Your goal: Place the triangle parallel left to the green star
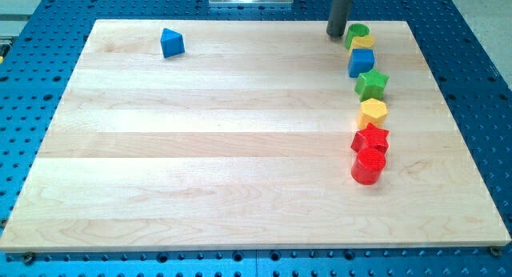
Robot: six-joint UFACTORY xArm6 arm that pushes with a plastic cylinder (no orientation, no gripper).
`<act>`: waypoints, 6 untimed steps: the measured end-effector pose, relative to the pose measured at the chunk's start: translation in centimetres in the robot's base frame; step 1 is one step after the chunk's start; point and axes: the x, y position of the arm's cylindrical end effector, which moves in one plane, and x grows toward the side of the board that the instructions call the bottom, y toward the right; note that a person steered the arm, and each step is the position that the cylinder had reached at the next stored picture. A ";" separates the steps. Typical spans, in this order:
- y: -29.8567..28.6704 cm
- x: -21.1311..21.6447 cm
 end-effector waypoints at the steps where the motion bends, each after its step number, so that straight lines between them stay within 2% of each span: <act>1: -7.6 -1.0; 3: -25.6 14.9; 4: -38.8 12.7; 5: -38.9 6.7; 6: -32.2 3.8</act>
